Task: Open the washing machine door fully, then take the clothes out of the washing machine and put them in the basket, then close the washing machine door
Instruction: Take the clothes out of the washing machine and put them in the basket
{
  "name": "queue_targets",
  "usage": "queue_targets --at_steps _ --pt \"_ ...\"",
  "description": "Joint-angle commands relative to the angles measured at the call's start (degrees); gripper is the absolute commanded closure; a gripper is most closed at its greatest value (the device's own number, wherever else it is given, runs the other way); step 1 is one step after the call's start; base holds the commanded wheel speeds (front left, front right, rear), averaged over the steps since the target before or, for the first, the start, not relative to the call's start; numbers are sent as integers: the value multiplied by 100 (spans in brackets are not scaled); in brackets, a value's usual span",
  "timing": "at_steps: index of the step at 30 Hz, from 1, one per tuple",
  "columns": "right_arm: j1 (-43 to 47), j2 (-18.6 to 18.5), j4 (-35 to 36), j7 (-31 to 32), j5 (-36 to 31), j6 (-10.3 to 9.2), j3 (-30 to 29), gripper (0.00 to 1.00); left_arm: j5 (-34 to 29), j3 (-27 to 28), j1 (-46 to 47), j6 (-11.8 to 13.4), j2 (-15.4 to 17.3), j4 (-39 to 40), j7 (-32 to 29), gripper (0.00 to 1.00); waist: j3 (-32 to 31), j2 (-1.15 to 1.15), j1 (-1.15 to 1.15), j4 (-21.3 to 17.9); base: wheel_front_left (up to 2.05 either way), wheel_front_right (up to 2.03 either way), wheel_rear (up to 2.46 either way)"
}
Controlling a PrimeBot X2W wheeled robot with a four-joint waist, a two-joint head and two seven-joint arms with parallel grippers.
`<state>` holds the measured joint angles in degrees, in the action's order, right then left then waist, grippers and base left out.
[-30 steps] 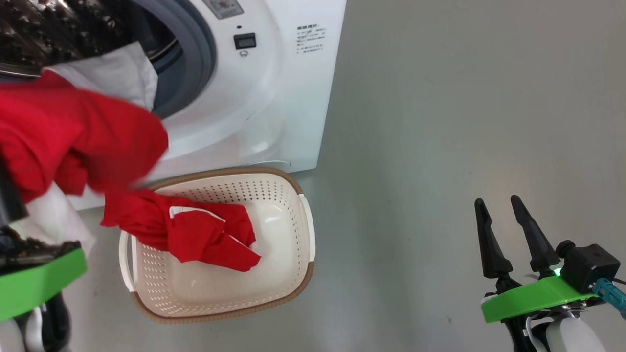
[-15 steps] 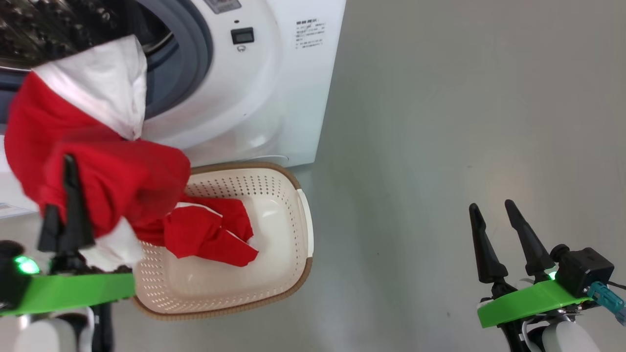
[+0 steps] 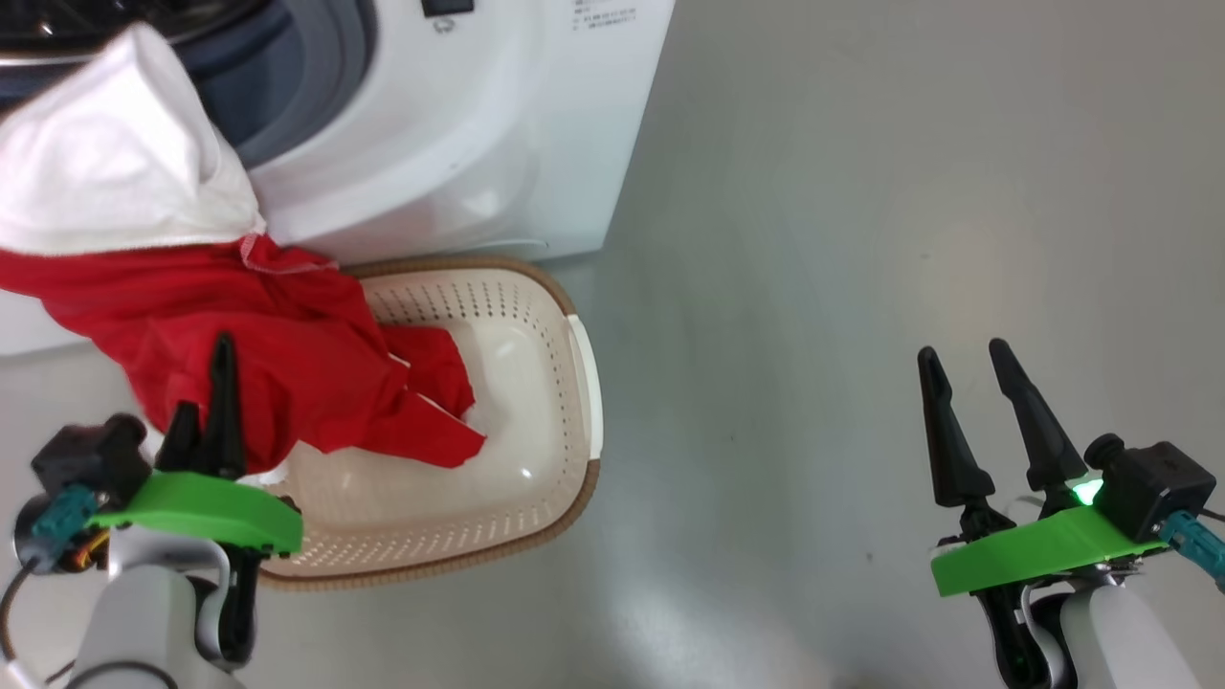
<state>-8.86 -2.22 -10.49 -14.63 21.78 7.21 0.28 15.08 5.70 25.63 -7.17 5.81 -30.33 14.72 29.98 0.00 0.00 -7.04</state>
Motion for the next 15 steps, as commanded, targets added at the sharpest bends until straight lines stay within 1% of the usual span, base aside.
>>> queue_targets --at_steps 1,8,11,15 --pt "-59 -65 147 -37 60 28 126 0 -70 90 89 -32 222 -57 28 100 245 0 0 -86 0 0 0" --pt "-181 -65 193 -37 110 28 143 0 -199 -170 614 -32 465 -905 28 100 563 0 0 -175 0 0 0" --pt "-228 -65 209 -37 118 28 151 0 -194 -172 813 -32 526 -1217 28 100 655 0 0 -200 0 0 0" --pt "-287 -65 219 -37 122 28 166 0 -201 -309 997 -32 574 -1498 28 100 752 0 0 -227 0 0 0"
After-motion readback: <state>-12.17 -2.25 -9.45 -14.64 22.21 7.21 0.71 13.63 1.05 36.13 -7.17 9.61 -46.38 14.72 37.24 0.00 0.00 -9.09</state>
